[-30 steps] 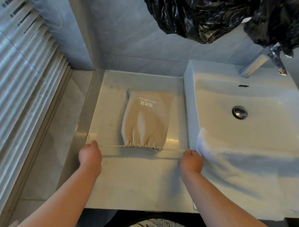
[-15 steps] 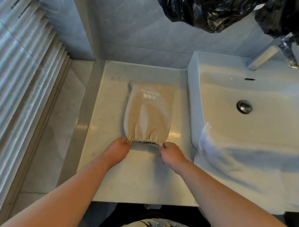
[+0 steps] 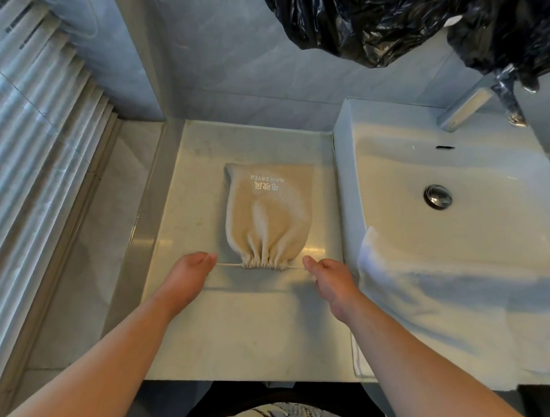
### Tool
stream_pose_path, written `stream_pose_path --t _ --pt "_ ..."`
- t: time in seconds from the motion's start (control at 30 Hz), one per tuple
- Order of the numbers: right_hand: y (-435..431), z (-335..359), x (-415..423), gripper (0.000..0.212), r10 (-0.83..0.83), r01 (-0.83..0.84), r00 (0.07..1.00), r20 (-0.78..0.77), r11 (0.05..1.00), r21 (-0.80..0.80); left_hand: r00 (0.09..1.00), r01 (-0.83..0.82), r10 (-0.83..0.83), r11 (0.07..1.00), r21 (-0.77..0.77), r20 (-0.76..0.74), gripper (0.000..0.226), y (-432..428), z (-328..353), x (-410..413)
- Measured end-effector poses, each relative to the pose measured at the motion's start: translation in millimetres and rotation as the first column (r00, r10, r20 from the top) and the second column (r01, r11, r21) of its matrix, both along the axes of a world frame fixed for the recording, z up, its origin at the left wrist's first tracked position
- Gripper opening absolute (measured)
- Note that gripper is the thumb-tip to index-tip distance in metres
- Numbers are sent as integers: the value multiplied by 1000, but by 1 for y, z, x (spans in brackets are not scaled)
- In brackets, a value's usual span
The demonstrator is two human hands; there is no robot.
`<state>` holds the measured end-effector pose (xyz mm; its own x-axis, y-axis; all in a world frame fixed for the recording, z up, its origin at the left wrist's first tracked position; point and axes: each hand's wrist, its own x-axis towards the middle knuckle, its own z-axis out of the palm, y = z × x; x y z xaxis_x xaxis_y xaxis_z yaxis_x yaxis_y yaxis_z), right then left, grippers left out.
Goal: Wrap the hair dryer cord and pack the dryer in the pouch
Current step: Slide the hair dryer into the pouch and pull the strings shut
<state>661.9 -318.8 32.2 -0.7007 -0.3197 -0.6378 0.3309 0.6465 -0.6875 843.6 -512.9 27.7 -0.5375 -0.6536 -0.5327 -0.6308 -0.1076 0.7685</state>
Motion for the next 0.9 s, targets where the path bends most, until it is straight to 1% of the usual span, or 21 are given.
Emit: stream_pose_path --t 0.1,0.23,0.27,0.33,0.37,0.4,0.43,0.47,0.5,0.53,0.57,0.6,0.63,0.67,0.7,0.73,0.77,0.8,0.83,0.9 --pt "4 -3 3 52 25 -24 996 -80 1000 12 996 30 -24 998 -59 89 33 -5 -7 9" --pt "6 -6 6 52 2 1 993 -119 1000 25 992 32 -20 995 -98 122 36 1 -12 10" --pt "6 -6 4 50 29 -22 990 -140 998 54 987 75 -56 990 -123 150 38 1 -12 10" --pt "6 -6 1 41 147 -121 971 -188 983 140 953 238 -196 956 -170 231 38 0 -10 9" --pt "5 -6 0 31 217 -180 951 -218 967 179 931 314 -263 931 -187 254 33 -1 -8 7" --pt "4 -5 1 18 279 -229 927 -250 950 213 916 361 -305 909 -207 259 23 -3 -6 5" --pt "5 -5 4 18 333 -260 892 -304 931 256 913 382 -324 893 -237 249 16 -6 -2 0" --pt "7 -5 9 27 370 -272 845 -386 919 286 924 364 -304 885 -291 230 21 -9 1 -6" --pt "8 -1 18 30 375 -270 797 -474 922 276 940 331 -275 878 -346 201 27 -13 5 -14" --pt "7 0 28 25 356 -269 761 -542 934 236 951 305 -256 866 -397 173 30 -17 9 -24" --pt "6 2 38 15 346 -290 770 -537 938 189 956 291 -250 856 -427 151 32 -21 15 -37" --pt "4 1 48 8 350 -318 825 -444 937 147 955 298 -257 843 -449 150 37 -26 20 -51" --pt "-1 1 55 17 343 -329 900 -269 939 99 951 308 -268 824 -476 151 43 -32 22 -66" --pt "-6 0 59 26 300 -298 953 -40 953 59 947 321 -281 804 -500 156 49 -39 26 -82" --pt "-13 0 61 33 227 -237 956 188 971 32 945 326 -290 783 -530 153 54 -47 30 -99" --pt "-19 -2 62 37 146 -163 923 355 986 17 940 337 -306 764 -550 151 57 -55 32 -116" --pt "-26 -3 61 38 74 -85 891 448 996 3 929 364 -335 746 -558 158 60 -63 32 -132" --pt "-32 -6 59 36 3 2 871 492 1000 -8 906 416 -380 725 -549 185 62 -69 31 -147" --pt "-38 -8 57 33 -65 87 858 509 996 -20 866 495 -440 694 -522 237 62 -75 27 -160" --pt "-48 -11 51 26 -153 204 846 511 978 -44 745 667 -559 606 -434 364 56 -83 17 -178"
